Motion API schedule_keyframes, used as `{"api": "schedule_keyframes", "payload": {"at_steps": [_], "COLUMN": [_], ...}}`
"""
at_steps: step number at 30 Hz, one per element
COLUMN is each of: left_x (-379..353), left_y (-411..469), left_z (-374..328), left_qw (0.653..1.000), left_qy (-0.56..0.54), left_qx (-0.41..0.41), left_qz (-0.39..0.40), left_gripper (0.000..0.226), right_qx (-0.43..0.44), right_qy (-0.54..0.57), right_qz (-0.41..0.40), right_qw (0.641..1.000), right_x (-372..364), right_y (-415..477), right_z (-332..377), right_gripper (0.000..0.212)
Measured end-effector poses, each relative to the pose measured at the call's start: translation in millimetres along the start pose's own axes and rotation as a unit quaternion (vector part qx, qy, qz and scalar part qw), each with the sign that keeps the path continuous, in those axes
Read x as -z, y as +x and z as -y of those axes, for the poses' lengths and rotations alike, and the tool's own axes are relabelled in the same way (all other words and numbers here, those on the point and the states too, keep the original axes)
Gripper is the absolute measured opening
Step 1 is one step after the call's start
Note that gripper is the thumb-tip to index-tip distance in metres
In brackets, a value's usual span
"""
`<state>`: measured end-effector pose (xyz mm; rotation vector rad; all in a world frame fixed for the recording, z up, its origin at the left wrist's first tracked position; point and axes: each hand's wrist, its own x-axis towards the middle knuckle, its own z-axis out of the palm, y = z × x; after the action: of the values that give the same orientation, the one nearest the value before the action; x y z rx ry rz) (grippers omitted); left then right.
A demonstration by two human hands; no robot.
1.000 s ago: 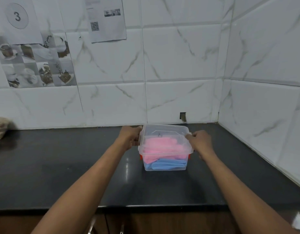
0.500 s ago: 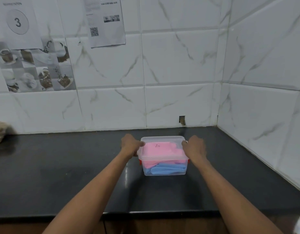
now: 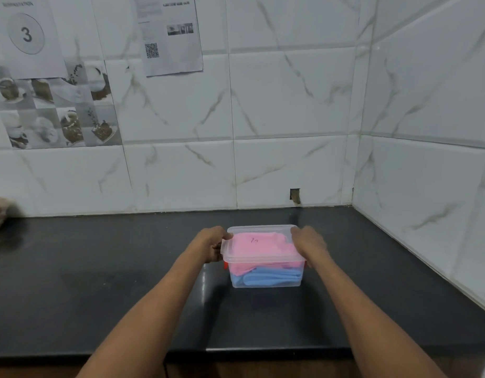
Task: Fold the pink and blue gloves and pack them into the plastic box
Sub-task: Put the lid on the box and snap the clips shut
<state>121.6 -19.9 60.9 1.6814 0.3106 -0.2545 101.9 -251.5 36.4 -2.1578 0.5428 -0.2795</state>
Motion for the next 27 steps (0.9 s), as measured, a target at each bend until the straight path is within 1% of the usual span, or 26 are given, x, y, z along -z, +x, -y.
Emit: {"api": "schedule_keyframes", "payload": {"at_steps": [1, 2, 3, 4, 6, 8, 11, 14, 17, 22, 25, 27], "left_x": [-6, -13, -19, -23, -26, -25, -24, -24, -26, -29, -28, -27], "left_y": [0, -2, -1, 1, 6, 12, 15, 19, 21, 18, 19, 16], "left_z": [2, 5, 8, 10, 11, 11, 11, 15, 17, 20, 19, 21], "left_qw": [0.997, 0.986, 0.969, 0.952, 0.928, 0.921, 0.919, 0.928, 0.935, 0.939, 0.934, 0.938], "left_qy": [0.042, 0.105, 0.168, 0.221, 0.288, 0.309, 0.311, 0.287, 0.261, 0.242, 0.251, 0.238], "left_qx": [-0.043, -0.096, -0.146, -0.184, -0.217, -0.215, -0.215, -0.200, -0.186, -0.165, -0.165, -0.146], "left_qz": [-0.040, -0.085, -0.108, -0.107, -0.090, -0.098, -0.111, -0.126, -0.150, -0.178, -0.192, -0.204], "left_gripper": [0.041, 0.050, 0.054, 0.053, 0.046, 0.041, 0.039, 0.042, 0.042, 0.022, 0.020, 0.024], "right_qx": [0.024, 0.052, 0.077, 0.099, 0.124, 0.135, 0.143, 0.136, 0.126, 0.139, 0.131, 0.116], "right_qy": [-0.014, -0.025, -0.043, -0.067, -0.096, -0.106, -0.109, -0.094, -0.068, -0.061, -0.056, -0.051], "right_qz": [0.004, 0.017, 0.034, 0.047, 0.050, 0.046, 0.045, 0.030, 0.036, 0.044, 0.036, 0.028], "right_qw": [1.000, 0.998, 0.995, 0.992, 0.986, 0.984, 0.983, 0.986, 0.989, 0.987, 0.989, 0.992], "right_x": [-1, -1, -2, -1, -1, -2, -1, -3, -4, -2, -3, -4], "right_y": [2, 4, 8, 10, 14, 14, 15, 15, 17, 20, 19, 15], "right_z": [-1, -2, -4, -4, -4, -4, -4, -5, -6, -4, -4, -4], "right_gripper": [0.048, 0.053, 0.053, 0.051, 0.047, 0.046, 0.045, 0.043, 0.042, 0.042, 0.043, 0.045]}}
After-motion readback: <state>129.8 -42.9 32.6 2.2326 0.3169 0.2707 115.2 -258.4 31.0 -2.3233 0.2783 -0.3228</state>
